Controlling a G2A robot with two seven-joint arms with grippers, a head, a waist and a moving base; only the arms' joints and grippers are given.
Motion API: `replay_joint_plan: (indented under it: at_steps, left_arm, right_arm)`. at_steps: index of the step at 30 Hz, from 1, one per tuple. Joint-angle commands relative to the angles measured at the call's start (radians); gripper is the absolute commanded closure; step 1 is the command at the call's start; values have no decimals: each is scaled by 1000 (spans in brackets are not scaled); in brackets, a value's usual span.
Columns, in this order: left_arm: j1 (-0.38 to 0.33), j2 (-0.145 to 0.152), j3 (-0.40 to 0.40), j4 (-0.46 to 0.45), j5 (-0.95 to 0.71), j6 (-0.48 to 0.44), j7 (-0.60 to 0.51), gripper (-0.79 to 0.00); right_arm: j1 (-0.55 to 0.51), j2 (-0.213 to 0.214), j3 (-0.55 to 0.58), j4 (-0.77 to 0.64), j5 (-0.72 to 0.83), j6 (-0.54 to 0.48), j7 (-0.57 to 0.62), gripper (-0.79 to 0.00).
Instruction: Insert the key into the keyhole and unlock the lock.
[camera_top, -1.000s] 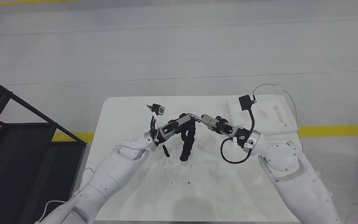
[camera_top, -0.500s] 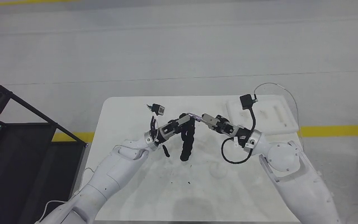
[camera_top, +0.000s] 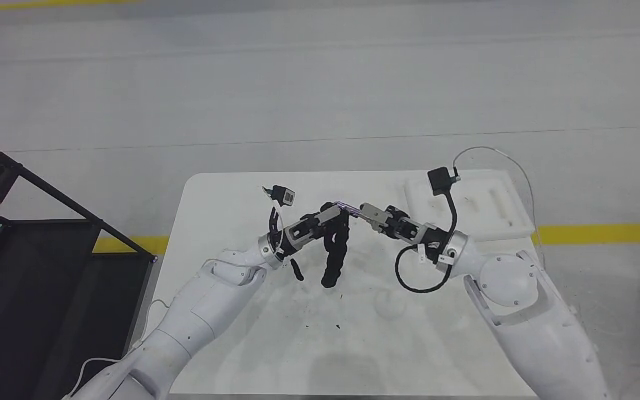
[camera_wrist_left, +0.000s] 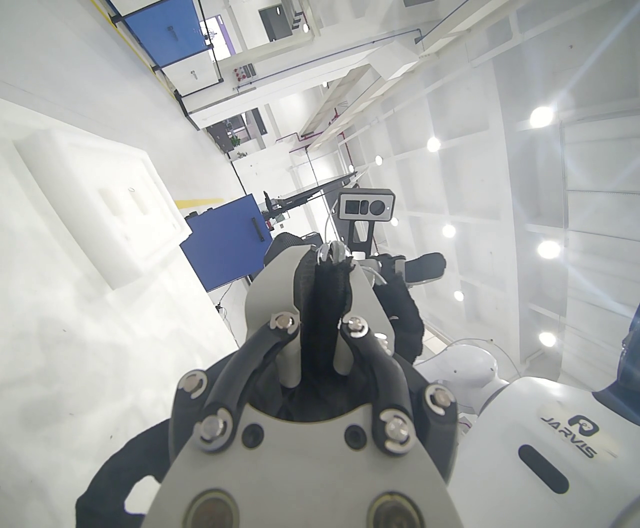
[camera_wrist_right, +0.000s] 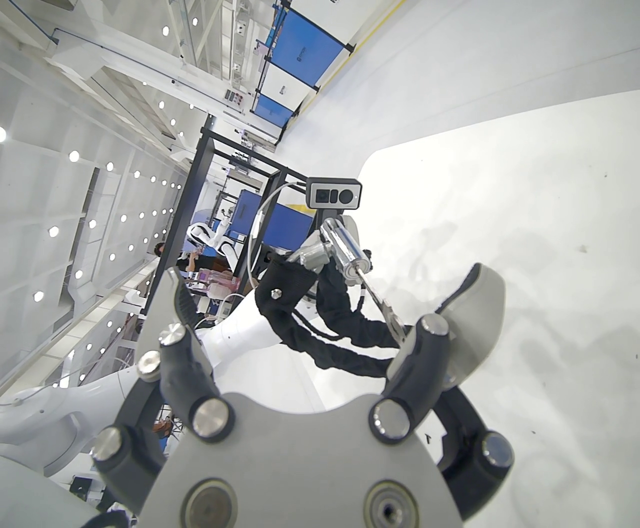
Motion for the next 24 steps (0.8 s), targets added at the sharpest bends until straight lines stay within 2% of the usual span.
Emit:
replay_joint_plan:
  at_steps: [1, 24]
  left_arm:
    - [0, 0, 0, 0, 0, 0, 0, 0]
    - [0, 0, 0, 0, 0, 0, 0, 0]
  right_arm:
    - [4, -1, -1, 2, -2, 3, 0, -785]
    - [57, -16, -39, 45, 13, 4, -11, -785]
